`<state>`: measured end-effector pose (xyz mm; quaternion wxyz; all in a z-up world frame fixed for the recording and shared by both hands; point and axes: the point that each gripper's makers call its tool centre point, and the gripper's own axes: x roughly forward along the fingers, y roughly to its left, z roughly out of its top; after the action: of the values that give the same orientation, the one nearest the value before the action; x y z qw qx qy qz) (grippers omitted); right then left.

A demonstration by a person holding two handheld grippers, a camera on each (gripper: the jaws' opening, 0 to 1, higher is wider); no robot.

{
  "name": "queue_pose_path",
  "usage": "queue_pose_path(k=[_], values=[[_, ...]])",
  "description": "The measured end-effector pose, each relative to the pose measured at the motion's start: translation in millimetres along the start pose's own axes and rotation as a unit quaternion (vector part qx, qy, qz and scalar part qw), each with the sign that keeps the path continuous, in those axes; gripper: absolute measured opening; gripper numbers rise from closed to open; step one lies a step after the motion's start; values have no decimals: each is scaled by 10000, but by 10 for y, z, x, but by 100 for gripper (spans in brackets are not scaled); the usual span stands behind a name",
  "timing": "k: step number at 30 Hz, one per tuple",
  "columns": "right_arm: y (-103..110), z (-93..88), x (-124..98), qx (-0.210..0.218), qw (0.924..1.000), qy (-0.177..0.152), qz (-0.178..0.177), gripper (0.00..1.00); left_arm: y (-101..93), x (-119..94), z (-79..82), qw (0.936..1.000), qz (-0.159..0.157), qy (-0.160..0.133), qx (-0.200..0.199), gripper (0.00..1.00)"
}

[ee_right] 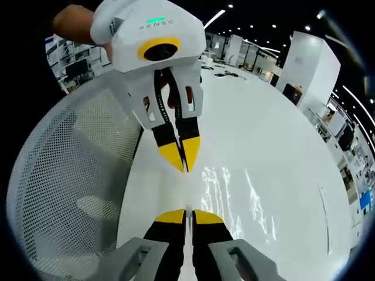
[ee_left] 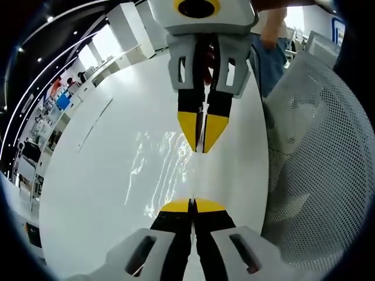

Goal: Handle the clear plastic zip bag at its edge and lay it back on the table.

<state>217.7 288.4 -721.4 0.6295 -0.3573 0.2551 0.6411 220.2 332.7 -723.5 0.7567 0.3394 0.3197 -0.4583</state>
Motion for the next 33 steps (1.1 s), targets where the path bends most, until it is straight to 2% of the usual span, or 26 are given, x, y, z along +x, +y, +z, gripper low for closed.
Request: queue_pose_path(k=[22,33], values=[[14,-70,-92,48,10000,67,-56,0,17,-6,-43,10000,6,29,-81,0],[1,-162,-120,82,9998,145,-78,0,26,-13,-90,9998,12,59,-170,0]])
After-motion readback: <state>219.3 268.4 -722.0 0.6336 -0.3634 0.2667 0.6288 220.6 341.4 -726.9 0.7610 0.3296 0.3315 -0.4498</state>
